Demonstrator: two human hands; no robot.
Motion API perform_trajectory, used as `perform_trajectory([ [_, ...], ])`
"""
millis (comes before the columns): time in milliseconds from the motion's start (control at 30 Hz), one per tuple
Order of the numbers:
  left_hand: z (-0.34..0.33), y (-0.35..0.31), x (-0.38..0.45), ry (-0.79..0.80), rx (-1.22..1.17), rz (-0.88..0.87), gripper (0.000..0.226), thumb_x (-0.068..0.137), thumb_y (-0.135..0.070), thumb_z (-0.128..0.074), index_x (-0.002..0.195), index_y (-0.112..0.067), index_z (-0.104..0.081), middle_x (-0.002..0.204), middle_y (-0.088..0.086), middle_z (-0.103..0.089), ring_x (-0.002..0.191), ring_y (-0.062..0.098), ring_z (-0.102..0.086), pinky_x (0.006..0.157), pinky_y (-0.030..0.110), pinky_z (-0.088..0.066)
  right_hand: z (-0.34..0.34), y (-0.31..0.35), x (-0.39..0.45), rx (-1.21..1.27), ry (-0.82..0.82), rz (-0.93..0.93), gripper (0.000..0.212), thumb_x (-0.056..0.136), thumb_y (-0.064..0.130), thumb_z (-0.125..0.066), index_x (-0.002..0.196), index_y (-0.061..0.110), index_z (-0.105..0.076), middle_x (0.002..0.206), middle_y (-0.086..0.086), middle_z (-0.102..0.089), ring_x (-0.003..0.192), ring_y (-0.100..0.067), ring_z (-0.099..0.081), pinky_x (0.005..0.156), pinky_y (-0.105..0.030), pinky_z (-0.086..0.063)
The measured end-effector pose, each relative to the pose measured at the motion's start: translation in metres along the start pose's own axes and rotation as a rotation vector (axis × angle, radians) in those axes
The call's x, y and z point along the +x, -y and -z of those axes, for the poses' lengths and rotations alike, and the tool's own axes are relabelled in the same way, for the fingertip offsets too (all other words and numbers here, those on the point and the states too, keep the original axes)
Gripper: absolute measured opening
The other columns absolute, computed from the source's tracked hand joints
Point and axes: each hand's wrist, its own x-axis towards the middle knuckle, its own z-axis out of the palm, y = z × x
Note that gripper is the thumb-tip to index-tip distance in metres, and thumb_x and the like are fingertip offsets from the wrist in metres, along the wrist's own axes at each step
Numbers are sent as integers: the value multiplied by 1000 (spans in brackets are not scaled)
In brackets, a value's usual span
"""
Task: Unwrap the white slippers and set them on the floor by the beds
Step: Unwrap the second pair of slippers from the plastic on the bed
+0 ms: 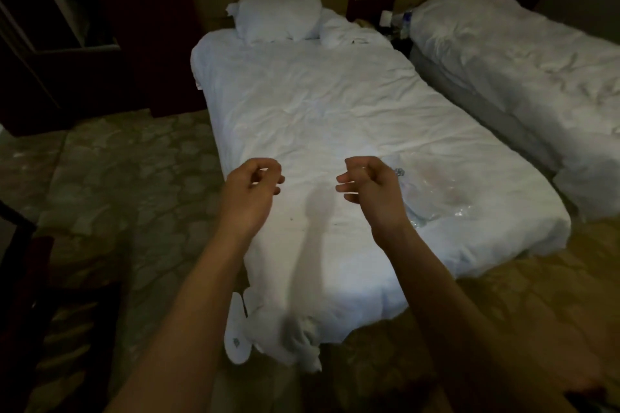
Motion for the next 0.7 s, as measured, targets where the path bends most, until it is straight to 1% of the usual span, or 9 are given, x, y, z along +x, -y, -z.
perform_trajectory([
  [133, -60, -15, 9, 20, 9, -25, 11, 96, -30, -56, 98, -27, -66, 95, -3, -73, 85, 15, -69, 80, 34, -54, 55, 6, 25, 63, -38, 34, 14, 95, 18, -55, 102, 11, -65, 78, -4, -68, 70, -19, -67, 65, -26, -50],
  [233, -104, -22, 10, 54, 23, -43, 11, 95, -32, -56, 90, -37, -64, 92, -8, -73, 83, 10, -69, 79, 31, -54, 92, 7, 35, 70, -60, 29, 18, 96, 19, -55, 107, 7, -64, 78, -5, -68, 69, -18, -67, 64, -25, -50],
  [300, -133, -27, 8, 80, 23, -47, 13, 94, -33, -56, 86, -40, -63, 91, -10, -73, 82, 8, -69, 78, 32, -55, 116, 7, 42, 63, -76, 36, 19, 96, 18, -55, 107, 6, -64, 78, -5, -67, 69, -17, -66, 66, -28, -50],
  [433, -184, -32, 7, 156, 29, -43, 11, 94, -32, -56, 89, -39, -63, 92, -8, -73, 83, 10, -69, 78, 34, -54, 159, 5, 52, 35, -138, 37, 16, 97, 19, -53, 104, 9, -64, 82, -9, -69, 69, -16, -67, 67, -29, -52],
  [567, -226, -36, 12, 208, 26, -38, 10, 93, -32, -57, 88, -37, -64, 91, -9, -73, 83, 9, -70, 75, 31, -54, 197, 0, 63, 26, -193, 15, 18, 98, 20, -53, 106, 8, -64, 79, -6, -69, 72, -19, -68, 66, -29, -52],
  [700, -269, -30, 24, 252, 13, -15, 12, 93, -30, -57, 85, -37, -64, 92, -7, -73, 82, 11, -70, 76, 30, -54, 230, -6, 87, -16, -217, -4, 19, 97, 22, -54, 106, 9, -64, 80, -6, -71, 74, -19, -70, 69, -31, -54],
])
